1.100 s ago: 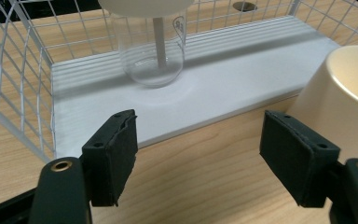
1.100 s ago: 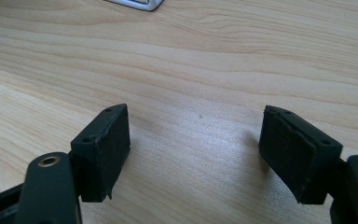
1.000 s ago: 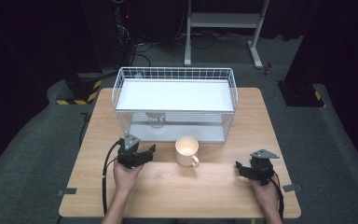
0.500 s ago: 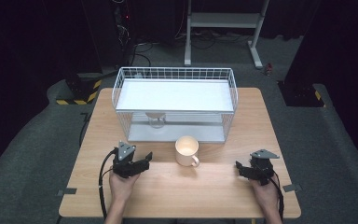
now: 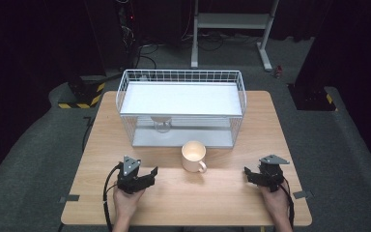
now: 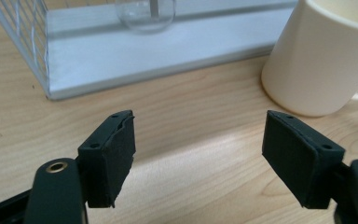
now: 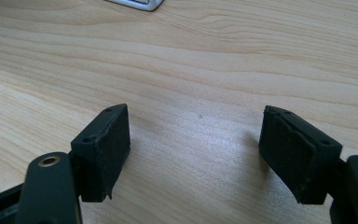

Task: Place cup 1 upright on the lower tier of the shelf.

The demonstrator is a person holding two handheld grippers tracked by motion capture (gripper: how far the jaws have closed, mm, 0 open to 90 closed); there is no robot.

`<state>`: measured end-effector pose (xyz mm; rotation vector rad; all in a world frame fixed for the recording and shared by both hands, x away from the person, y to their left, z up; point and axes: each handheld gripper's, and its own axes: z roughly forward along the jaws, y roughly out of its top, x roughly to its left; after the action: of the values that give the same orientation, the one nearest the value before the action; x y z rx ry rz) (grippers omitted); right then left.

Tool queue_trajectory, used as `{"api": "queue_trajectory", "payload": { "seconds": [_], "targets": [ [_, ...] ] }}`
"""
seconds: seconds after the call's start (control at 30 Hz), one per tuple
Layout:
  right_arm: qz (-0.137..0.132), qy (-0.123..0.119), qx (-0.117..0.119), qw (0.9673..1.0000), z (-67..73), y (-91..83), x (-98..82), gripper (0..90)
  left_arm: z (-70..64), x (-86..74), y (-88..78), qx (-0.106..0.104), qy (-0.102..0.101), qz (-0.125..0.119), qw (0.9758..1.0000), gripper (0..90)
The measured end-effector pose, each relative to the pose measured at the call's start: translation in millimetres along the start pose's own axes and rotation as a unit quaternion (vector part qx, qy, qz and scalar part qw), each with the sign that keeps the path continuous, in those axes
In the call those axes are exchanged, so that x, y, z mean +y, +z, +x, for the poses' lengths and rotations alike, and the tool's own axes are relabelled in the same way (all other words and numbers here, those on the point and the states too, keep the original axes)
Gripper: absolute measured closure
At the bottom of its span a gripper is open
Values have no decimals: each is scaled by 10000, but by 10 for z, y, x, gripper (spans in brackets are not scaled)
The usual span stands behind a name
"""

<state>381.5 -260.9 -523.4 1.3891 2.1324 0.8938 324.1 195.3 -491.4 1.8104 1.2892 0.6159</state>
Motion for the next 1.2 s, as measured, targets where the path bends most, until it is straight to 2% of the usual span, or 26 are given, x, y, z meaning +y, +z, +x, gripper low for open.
{"api": "queue_trajectory", "payload": {
  "seconds": [0.2, 0.23, 0.33, 0.37, 0.53, 0.7, 0.87, 0.97, 1.2],
  "targets": [
    [1, -3, 16, 10000, 2, 1, 1, 246, -15, -105, 90, 82, -15, 169, 9998, 254],
    [2, -2, 17, 10000, 2, 1, 1, 246, -13, -117, 103, 119, 32, 214, 9997, 254],
    [1, -5, 19, 10000, 1, 1, 2, 247, -18, -164, 152, 128, -38, 262, 9996, 259],
    [1, -5, 17, 10000, 1, 1, 2, 247, -24, -182, 177, 167, -22, 275, 9995, 260],
    [5, 3, -5, 10000, 1, -1, 0, 245, -47, -242, 272, 324, 200, 646, 9972, 257],
    [1, 32, -29, 10000, 8, -3, -3, 241, -21, -252, 277, 421, 262, 700, 9963, 257],
    [13, -84, 84, 9999, 2, -17, -16, 222, 1, -259, 275, 368, 168, 695, 9968, 255],
    [36, -63, 143, 9999, 24, -22, -17, 207, 11, -258, 279, 377, 183, 686, 9968, 246],
    [-134, -180, 522, 9984, 142, -79, -36, 193, 11, -258, 279, 377, 181, 686, 9968, 244]
  ]
}}
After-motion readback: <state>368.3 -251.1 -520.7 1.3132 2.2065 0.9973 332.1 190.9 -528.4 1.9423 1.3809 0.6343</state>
